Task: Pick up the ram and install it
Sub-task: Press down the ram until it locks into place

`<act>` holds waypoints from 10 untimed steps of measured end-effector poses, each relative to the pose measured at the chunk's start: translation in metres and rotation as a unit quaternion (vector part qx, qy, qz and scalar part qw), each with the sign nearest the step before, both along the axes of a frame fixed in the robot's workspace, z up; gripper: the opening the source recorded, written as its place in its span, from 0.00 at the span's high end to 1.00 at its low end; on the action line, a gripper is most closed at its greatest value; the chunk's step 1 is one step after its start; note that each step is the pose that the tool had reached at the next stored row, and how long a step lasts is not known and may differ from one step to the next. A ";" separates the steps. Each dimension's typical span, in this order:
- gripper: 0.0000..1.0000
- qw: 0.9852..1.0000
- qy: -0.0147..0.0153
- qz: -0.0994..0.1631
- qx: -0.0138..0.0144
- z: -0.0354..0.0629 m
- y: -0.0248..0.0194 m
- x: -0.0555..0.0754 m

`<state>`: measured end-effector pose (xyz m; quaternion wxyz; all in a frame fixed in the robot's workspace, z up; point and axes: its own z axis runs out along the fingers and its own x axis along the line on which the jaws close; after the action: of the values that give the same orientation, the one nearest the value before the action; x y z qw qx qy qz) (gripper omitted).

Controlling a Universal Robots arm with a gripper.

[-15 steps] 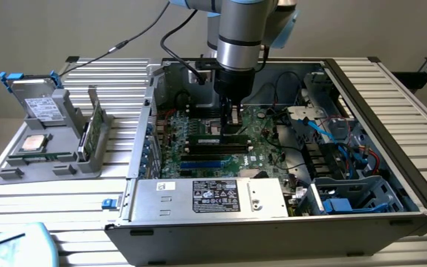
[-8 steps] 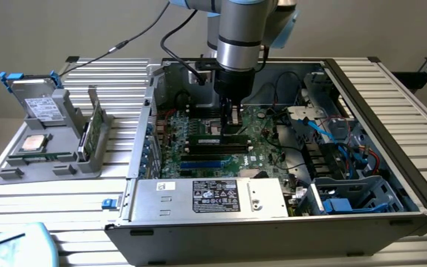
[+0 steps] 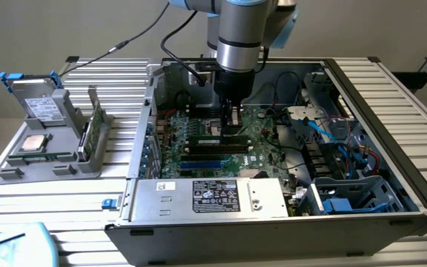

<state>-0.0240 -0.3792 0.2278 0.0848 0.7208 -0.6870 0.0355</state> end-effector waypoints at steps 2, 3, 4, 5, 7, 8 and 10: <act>0.86 1.000 0.000 0.001 0.000 -0.0002 0.0000 0.000; 0.86 1.000 0.000 0.001 0.000 -0.0003 0.0000 0.000; 0.86 1.000 0.000 0.001 0.000 -0.0005 0.0000 0.000; 0.86 1.000 0.000 0.002 0.000 -0.0008 0.0000 0.000; 0.86 1.000 0.000 0.003 0.000 -0.0012 0.0000 0.000; 0.86 1.000 0.000 0.003 0.000 -0.0012 0.0000 0.000; 0.86 1.000 0.000 0.005 0.000 -0.0013 0.0000 0.000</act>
<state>-0.0240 -0.3792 0.2265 0.0847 0.7241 -0.6836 0.0359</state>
